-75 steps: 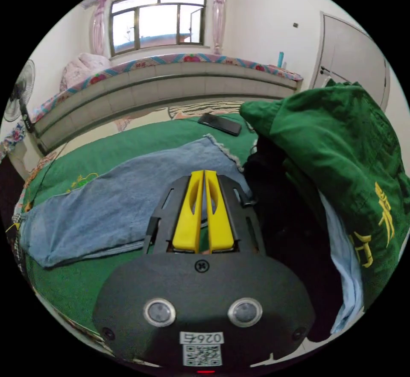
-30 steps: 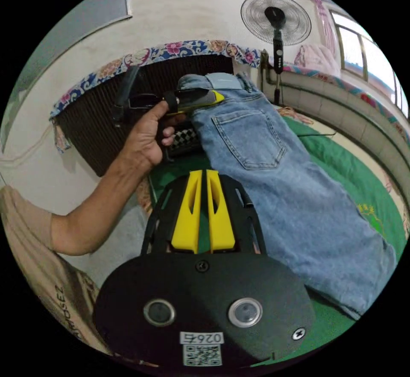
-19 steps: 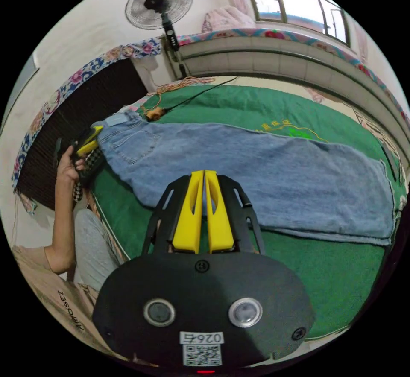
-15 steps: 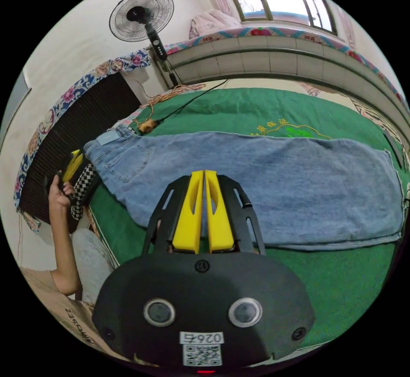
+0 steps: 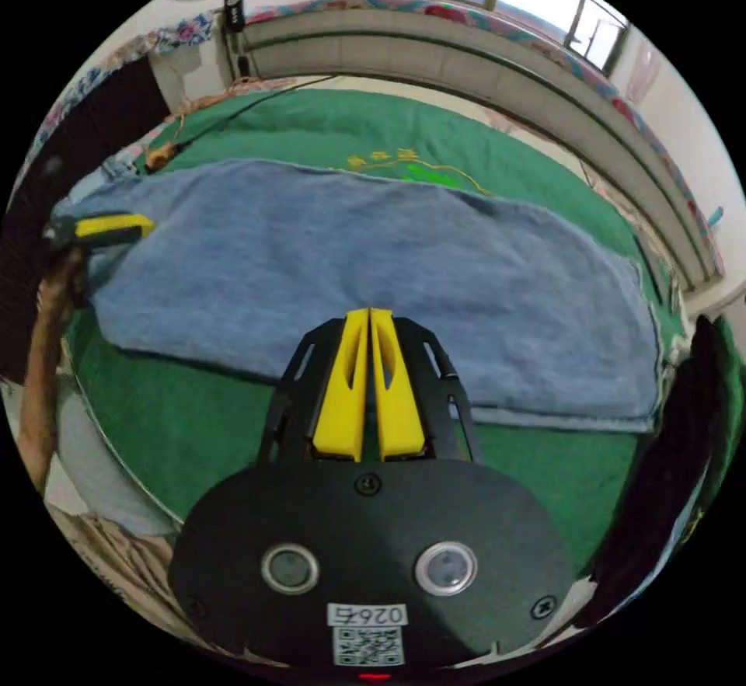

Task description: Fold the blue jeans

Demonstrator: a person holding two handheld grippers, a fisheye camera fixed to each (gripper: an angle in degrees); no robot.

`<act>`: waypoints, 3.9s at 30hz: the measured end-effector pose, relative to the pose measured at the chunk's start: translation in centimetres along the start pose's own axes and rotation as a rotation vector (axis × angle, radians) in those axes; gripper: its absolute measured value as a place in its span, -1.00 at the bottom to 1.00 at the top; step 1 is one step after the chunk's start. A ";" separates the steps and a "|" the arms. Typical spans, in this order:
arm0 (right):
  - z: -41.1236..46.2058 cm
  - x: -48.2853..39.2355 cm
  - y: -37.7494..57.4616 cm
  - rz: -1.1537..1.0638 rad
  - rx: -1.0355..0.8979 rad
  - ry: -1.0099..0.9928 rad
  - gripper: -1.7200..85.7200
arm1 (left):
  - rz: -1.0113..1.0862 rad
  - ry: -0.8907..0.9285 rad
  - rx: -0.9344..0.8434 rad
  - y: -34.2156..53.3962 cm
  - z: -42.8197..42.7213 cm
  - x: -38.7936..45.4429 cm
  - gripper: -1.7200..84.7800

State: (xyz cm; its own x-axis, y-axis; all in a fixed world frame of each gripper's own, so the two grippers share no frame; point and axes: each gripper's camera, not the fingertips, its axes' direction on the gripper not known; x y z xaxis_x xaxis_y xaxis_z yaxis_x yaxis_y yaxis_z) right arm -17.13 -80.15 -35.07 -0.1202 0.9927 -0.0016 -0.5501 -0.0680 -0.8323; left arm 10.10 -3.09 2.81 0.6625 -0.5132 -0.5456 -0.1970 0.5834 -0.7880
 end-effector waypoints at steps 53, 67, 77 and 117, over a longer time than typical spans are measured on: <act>-23.5 25.6 4.0 0.014 0.390 -0.474 -0.99 | 0.275 1.287 0.132 -43.9 19.9 27.6 -0.15; -9.9 -8.2 0.8 -0.385 0.033 -0.436 -0.84 | -0.181 1.007 0.092 -24.1 25.0 3.3 -0.65; -6.4 -10.8 -0.6 -0.242 0.061 -0.631 -0.97 | 0.105 0.603 0.142 -25.4 19.9 10.0 -0.91; -9.6 -1.7 -0.5 0.071 0.232 -0.147 -0.96 | 0.283 0.391 0.287 -26.7 15.2 32.3 -0.95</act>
State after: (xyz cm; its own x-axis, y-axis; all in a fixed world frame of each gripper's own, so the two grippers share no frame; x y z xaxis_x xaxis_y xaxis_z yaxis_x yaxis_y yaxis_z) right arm -8.66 -80.85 -39.96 -0.2743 0.9608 0.0394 -0.7085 -0.1742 -0.6839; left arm 47.77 -25.73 10.56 0.2840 -0.4754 -0.8327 -0.0871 0.8520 -0.5162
